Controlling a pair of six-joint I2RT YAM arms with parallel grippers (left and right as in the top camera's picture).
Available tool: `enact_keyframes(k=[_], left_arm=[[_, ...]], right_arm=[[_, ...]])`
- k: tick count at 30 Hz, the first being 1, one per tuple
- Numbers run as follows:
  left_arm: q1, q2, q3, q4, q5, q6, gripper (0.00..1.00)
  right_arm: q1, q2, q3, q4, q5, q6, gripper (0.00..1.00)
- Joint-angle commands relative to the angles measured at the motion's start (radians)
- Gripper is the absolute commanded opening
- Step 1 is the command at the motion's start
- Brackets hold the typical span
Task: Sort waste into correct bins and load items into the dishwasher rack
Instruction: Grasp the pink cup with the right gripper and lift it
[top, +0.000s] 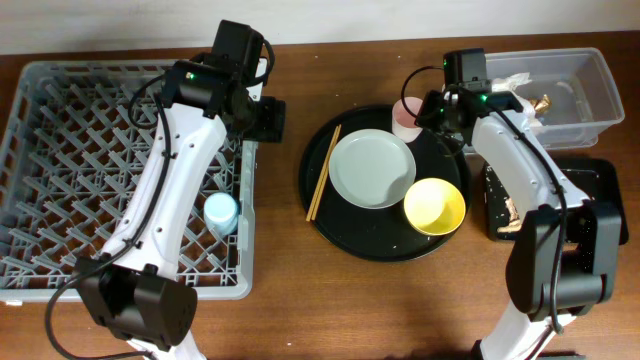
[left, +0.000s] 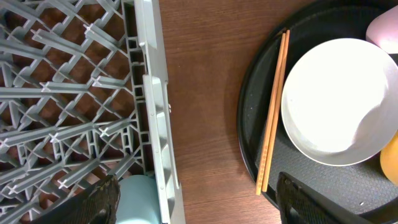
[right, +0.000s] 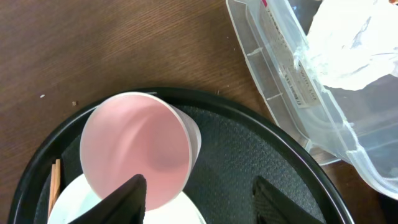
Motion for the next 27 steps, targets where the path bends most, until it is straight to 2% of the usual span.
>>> enact_keyframes(k=[1,8,10,11,15,21,27], left_arm=[[0.001,0.006,0.011,0.003,0.008,0.013,0.8],[0.001,0.006,0.011,0.006,0.007,0.013,0.8],[0.001,0.006,0.011,0.011,0.007,0.013,0.8],[0.001,0.006,0.011,0.012,0.008,0.013,0.8],[0.001,0.006,0.011,0.016,0.008,0.013,0.8],[0.001,0.006,0.011,0.02,0.008,0.013,0.8],[0.001,0.006,0.011,0.019,0.079,0.013,0.8]], right_arm=[[0.004,0.059,0.018,0.006,-0.005,0.011,0.5],[0.007,0.106,0.019,0.013,-0.005,0.018,0.24],[0.007,0.099,0.02,0.009,-0.006,0.018,0.09],[0.007,0.091,0.02,0.006,-0.009,0.018,0.04],[0.007,0.018,0.022,-0.03,-0.028,0.016,0.04],[0.006,-0.165,0.022,-0.195,-0.064,-0.023,0.04],[0.006,-0.248,0.021,-0.283,-0.272,-0.103,0.04]])
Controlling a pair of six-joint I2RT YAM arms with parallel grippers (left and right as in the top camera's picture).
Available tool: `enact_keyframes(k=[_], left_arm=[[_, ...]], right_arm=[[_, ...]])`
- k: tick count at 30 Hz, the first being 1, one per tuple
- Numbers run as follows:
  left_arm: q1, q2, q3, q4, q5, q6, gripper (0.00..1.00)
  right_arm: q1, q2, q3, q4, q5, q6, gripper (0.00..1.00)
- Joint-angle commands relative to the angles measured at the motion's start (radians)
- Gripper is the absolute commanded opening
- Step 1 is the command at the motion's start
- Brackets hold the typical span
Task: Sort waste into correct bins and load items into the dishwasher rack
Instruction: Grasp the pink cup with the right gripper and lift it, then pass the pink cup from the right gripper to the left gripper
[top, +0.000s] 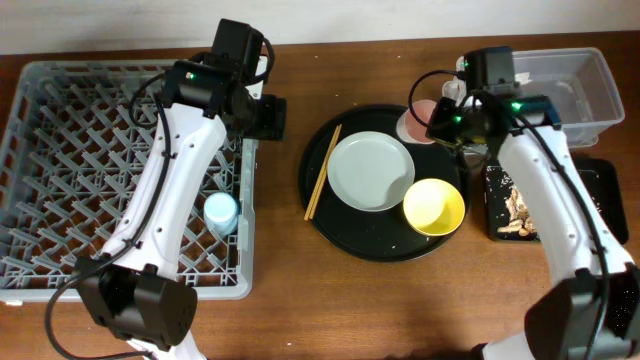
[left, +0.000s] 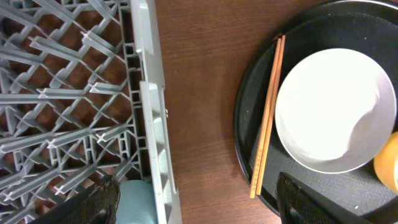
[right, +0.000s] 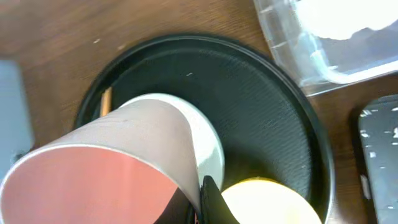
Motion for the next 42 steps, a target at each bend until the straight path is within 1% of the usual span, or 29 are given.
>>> enact_keyframes(k=[1,3,6,10,12,13,15,16,19,21,22,24,27,29,34,39,42], left_arm=[[0.002,0.006,0.011,-0.001,0.076,0.014,0.8],[0.002,0.006,0.011,-0.006,0.082,0.013,0.8],[0.006,0.006,0.011,-0.014,0.122,0.014,0.84],[0.04,0.006,0.011,-0.013,0.252,0.028,0.86],[0.072,0.006,0.011,-0.013,0.382,0.062,0.86],[0.099,0.006,0.011,-0.014,0.481,0.085,0.86],[0.138,0.006,0.011,-0.016,0.629,0.123,0.86],[0.156,0.006,0.011,-0.017,0.69,0.14,0.86],[0.2,0.006,0.011,-0.026,0.845,0.183,0.86],[0.23,0.006,0.011,-0.029,1.02,0.236,0.86],[0.243,0.006,0.011,-0.028,1.125,0.259,0.86],[0.251,0.006,0.011,-0.032,1.256,0.299,0.86],[0.249,0.006,0.011,-0.041,1.381,0.356,0.87],[0.243,0.006,0.01,-0.042,1.426,0.361,0.87],[0.203,0.006,-0.014,-0.038,1.458,0.418,0.87],[0.154,0.006,-0.073,0.014,1.466,0.418,0.87],[0.15,0.006,-0.096,0.025,1.492,0.418,0.87]], right_arm=[[0.003,-0.019,0.014,-0.013,-0.193,-0.076,0.04],[0.003,-0.019,0.013,-0.016,-0.282,-0.109,0.04],[0.003,-0.019,0.013,-0.016,-0.387,-0.155,0.04],[0.003,-0.019,0.006,-0.014,-0.534,-0.231,0.04],[0.003,-0.019,-0.014,0.013,-0.645,-0.285,0.04],[0.003,-0.019,-0.04,0.056,-0.733,-0.31,0.04],[0.003,-0.019,-0.069,0.116,-0.814,-0.312,0.04],[0.003,-0.019,-0.09,0.164,-0.896,-0.333,0.04],[0.003,-0.018,-0.136,0.273,-1.011,-0.336,0.04],[0.003,-0.018,-0.171,0.38,-1.111,-0.33,0.04],[0.003,-0.018,-0.19,0.454,-1.153,-0.301,0.04],[0.003,-0.011,-0.195,0.517,-1.158,-0.266,0.04],[0.004,-0.003,-0.195,0.61,-1.205,-0.228,0.04],[0.004,-0.002,-0.195,0.677,-1.205,-0.185,0.04],[0.011,-0.002,-0.195,0.848,-1.227,-0.07,0.04],[0.05,-0.002,-0.195,1.016,-1.216,0.047,0.04],[0.064,-0.002,-0.195,1.067,-1.197,0.079,0.04]])
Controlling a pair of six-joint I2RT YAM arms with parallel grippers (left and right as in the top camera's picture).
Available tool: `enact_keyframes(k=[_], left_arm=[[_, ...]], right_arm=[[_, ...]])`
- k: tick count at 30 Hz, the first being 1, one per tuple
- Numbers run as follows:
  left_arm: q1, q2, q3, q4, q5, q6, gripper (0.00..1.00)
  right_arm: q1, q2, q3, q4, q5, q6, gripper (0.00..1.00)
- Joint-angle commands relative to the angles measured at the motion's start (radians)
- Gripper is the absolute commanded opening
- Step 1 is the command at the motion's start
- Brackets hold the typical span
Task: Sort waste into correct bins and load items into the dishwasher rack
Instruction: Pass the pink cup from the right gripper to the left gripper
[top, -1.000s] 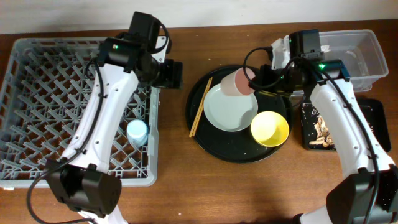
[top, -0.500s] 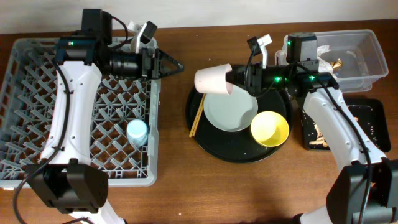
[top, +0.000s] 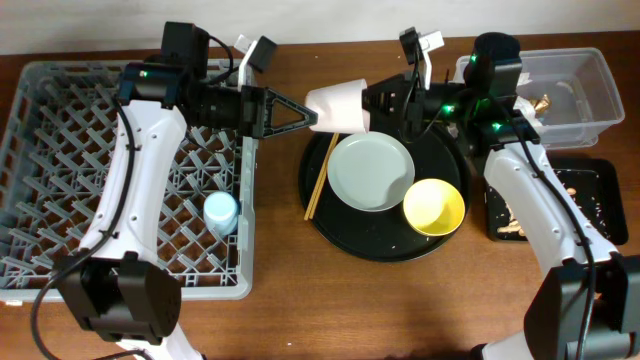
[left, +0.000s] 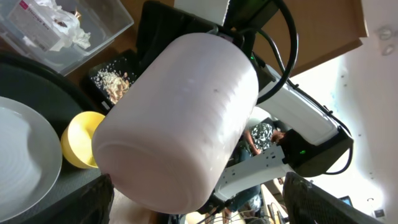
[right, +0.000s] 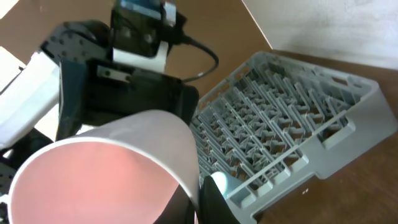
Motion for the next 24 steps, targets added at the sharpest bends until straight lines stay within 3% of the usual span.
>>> enact_keyframes(k=[1,5,10,24], left_arm=[[-0.02,0.006,-0.033,0.013,0.063,0.024,0.86],[-0.02,0.006,-0.036,0.023,0.085,0.025,0.86],[-0.02,0.006,-0.036,0.047,0.088,0.024,0.86],[-0.018,0.006,-0.036,0.066,0.158,0.024,0.85]], right_arm=[[0.043,0.001,0.0,0.04,-0.002,0.066,0.04],[0.056,0.001,0.0,0.049,-0.002,0.069,0.04],[0.054,0.001,0.0,0.232,-0.021,0.215,0.04],[0.086,0.017,-0.003,0.193,-0.061,0.173,0.04]])
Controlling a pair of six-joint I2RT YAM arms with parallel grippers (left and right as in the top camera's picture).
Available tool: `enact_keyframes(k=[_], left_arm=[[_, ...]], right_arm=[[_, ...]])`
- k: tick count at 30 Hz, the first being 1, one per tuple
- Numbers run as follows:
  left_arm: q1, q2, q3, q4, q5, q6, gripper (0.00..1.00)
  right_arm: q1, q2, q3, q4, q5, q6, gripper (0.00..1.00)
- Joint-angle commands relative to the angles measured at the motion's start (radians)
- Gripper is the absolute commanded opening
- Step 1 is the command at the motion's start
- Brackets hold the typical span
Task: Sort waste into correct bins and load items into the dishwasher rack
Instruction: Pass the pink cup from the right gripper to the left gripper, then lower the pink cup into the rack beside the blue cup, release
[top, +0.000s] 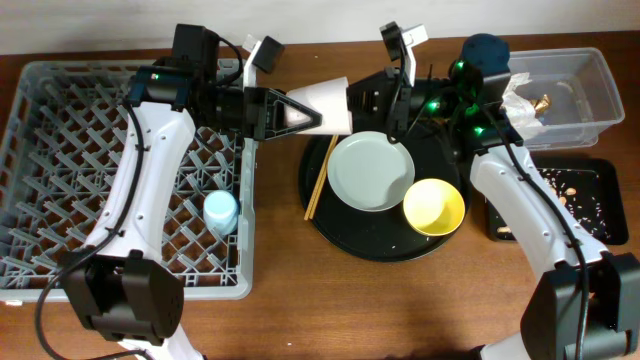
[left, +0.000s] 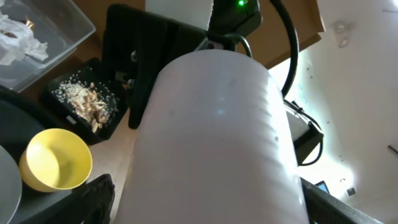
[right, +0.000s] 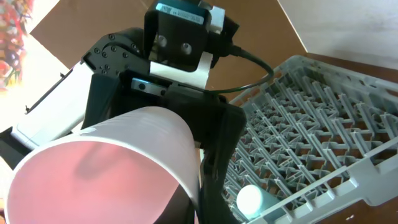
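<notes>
A cup (top: 322, 104), white outside and pink inside, lies sideways in the air between the rack and the tray. My right gripper (top: 362, 100) is shut on its rim, one finger inside the pink mouth (right: 106, 162). My left gripper (top: 300, 112) points right and stands open, with the cup's closed end (left: 211, 137) filling the gap between its fingers (left: 99, 199). The grey dishwasher rack (top: 60, 120) is at the left and holds a light blue cup (top: 221, 212).
A black round tray (top: 320, 190) carries a white plate (top: 371, 171), a yellow bowl (top: 434, 206) and wooden chopsticks (top: 322, 174). A clear bin (top: 575, 95) with crumpled paper stands at the back right. In front of it sits a black bin (top: 575, 195) with food scraps.
The cup has shifted a little to the left and now sits deeper between my left fingers. The right gripper still holds its rim.
The pink cup stood upright at the tray's far edge under my open right gripper, my left gripper open beside the rack. Then the right gripper was shut on its rim. Later it held the cup sideways in the air facing the left gripper, whose fingers now flank it.
</notes>
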Motion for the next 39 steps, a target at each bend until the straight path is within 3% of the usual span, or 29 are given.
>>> enact_keyframes(k=[1,6,7,9,11,14,15,16,17,24,27,30,31,32,36,39], left_arm=[[0.005,0.006,-0.009,0.005,0.032,0.019,0.82],[0.005,0.006,-0.009,0.005,0.032,0.02,0.68],[0.005,0.006,-0.009,0.005,0.032,0.02,0.63],[0.005,0.006,-0.009,0.005,0.032,0.02,0.44],[0.005,0.006,-0.009,0.005,0.03,0.02,0.38],[0.005,0.006,-0.009,0.006,0.03,0.02,0.31],[0.005,0.006,-0.009,0.01,0.03,0.019,0.31],[0.005,0.006,-0.009,0.016,0.03,0.019,0.31],[0.006,0.006,-0.009,0.023,0.031,0.019,0.3],[0.112,0.005,-0.009,0.043,-0.01,0.019,0.27],[0.164,0.005,0.002,0.05,-0.216,0.004,0.26],[0.175,0.005,0.043,0.043,-0.59,-0.079,0.27],[0.168,0.005,0.072,0.017,-0.855,-0.115,0.26],[0.164,0.005,0.08,0.003,-0.94,-0.128,0.26],[0.158,0.005,0.09,-0.071,-1.279,-0.193,0.26],[0.158,0.005,0.09,-0.095,-1.411,-0.23,0.27]], right_arm=[[0.016,0.016,0.004,-0.052,-0.032,-0.052,0.04],[0.016,0.016,0.004,-0.102,-0.003,-0.083,0.04],[0.016,0.016,0.004,-0.102,0.002,-0.083,0.04],[0.016,0.016,0.004,-0.102,0.022,-0.082,0.04],[0.016,0.016,0.004,-0.102,0.028,-0.082,0.06],[0.016,0.016,0.004,-0.102,0.027,-0.082,0.31],[0.016,0.016,0.004,-0.102,0.027,-0.082,0.43],[0.014,0.016,0.004,-0.102,0.027,-0.082,0.62],[0.008,0.016,0.004,-0.102,0.024,-0.082,0.73],[-0.162,0.016,0.004,-0.103,-0.082,-0.044,0.9],[-0.27,0.016,0.004,-0.152,-0.12,-0.047,0.98],[-0.328,0.016,0.004,-0.273,-0.127,-0.113,1.0],[-0.332,0.016,0.004,-0.416,-0.093,-0.222,0.98],[-0.33,0.016,0.004,-0.486,-0.06,-0.269,0.98],[-0.299,0.016,0.004,-0.911,0.316,-0.51,0.98],[-0.261,0.016,0.004,-1.059,0.575,-0.549,0.98]])
